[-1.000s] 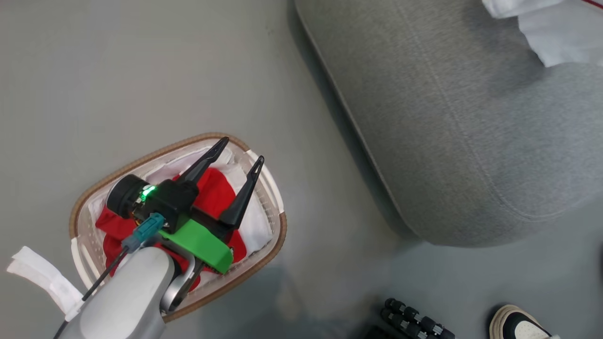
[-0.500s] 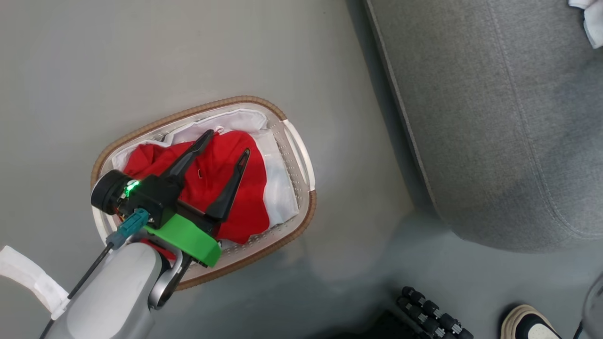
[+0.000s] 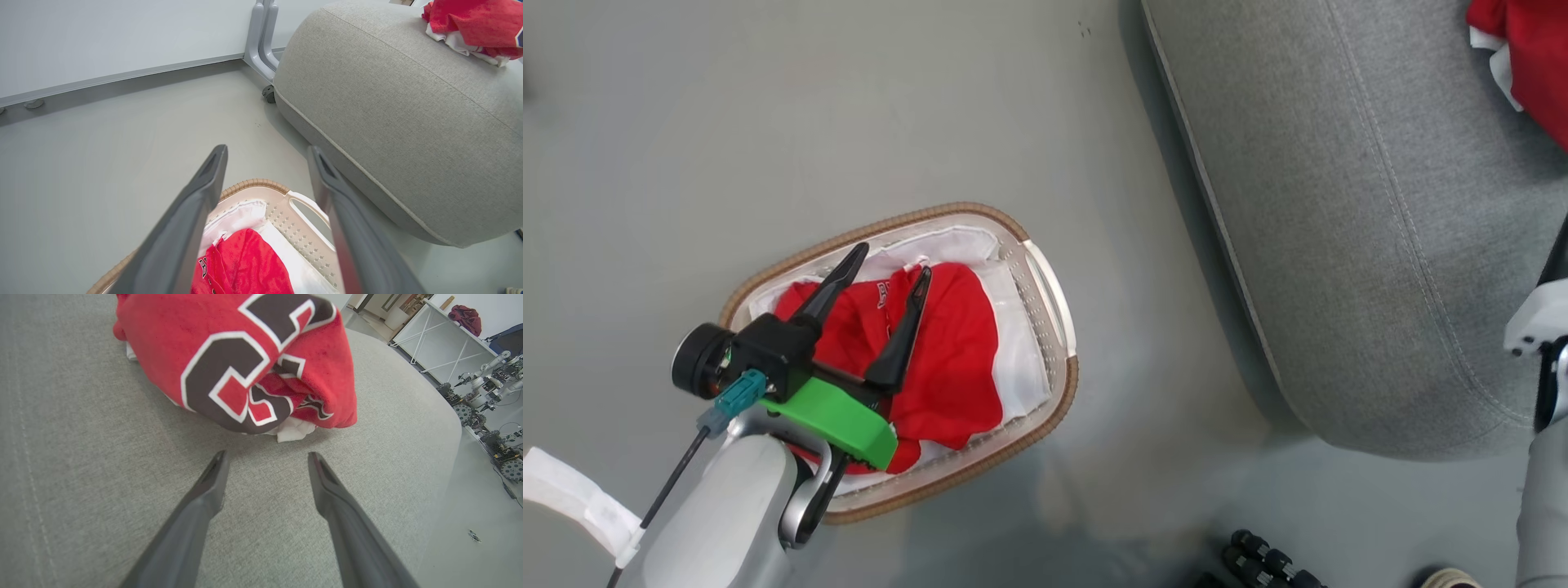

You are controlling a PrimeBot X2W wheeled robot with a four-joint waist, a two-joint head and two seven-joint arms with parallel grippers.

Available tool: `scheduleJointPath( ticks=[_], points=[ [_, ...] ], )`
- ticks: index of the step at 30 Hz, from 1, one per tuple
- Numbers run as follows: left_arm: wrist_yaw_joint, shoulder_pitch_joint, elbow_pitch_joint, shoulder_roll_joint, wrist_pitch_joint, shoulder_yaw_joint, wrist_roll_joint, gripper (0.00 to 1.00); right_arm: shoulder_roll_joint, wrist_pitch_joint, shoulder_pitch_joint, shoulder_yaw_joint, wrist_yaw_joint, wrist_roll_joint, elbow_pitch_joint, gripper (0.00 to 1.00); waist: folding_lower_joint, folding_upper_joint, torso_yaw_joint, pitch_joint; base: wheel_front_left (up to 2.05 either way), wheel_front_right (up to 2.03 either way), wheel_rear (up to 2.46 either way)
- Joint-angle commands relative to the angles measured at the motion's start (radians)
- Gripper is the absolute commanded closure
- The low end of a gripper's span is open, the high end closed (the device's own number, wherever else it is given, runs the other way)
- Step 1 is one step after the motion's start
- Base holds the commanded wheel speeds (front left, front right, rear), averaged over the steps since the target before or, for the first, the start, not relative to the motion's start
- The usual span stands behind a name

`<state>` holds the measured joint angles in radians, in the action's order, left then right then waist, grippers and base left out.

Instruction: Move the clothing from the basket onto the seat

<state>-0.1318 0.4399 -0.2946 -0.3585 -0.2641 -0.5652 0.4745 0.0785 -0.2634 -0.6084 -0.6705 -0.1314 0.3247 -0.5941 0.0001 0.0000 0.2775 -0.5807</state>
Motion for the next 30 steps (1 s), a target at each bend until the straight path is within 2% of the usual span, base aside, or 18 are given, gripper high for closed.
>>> scheduleJointPath(
  ticks=[1, 8, 15, 23, 30],
  points=[
    [0.002, -0.02, -0.008, 0.007, -0.001, 0.018, -0.008, 0.0, -0.003, -0.002, 0.039, 0.025, 0.001, -0.02, 0.019, 0.0, -0.0001, 0.0, -0.019, 0.047, 0.0, 0.0, 0.0],
    [0.002, -0.071, -0.05, 0.054, -0.001, 0.115, -0.033, 0.0, -0.021, -0.002, 0.153, 0.186, 0.001, -0.095, 0.109, 0.0, -0.0001, 0.0, -0.06, 0.118, 0.0, 0.0, 0.0],
    [0.002, -0.106, -0.081, 0.102, -0.001, 0.244, -0.074, 0.0, -0.025, -0.002, 0.193, 0.359, 0.001, -0.213, 0.15, 0.0, -0.0001, 0.0, -0.127, 0.165, 0.0, 0.0, 0.0],
    [0.002, -0.115, -0.113, 0.171, 0.0, 0.392, -0.128, 0.0, -0.025, -0.002, 0.159, 0.535, 0.001, -0.325, 0.144, 0.0, -0.0001, 0.0, -0.214, 0.202, 0.0, 0.0, 0.0],
    [0.002, -0.117, -0.129, 0.212, -0.001, 0.485, -0.183, 0.0, -0.025, -0.002, 0.125, 0.622, 0.001, -0.378, 0.143, 0.0, -0.0001, 0.0, -0.265, 0.234, 0.0, 0.0, 0.0]
  ],
)
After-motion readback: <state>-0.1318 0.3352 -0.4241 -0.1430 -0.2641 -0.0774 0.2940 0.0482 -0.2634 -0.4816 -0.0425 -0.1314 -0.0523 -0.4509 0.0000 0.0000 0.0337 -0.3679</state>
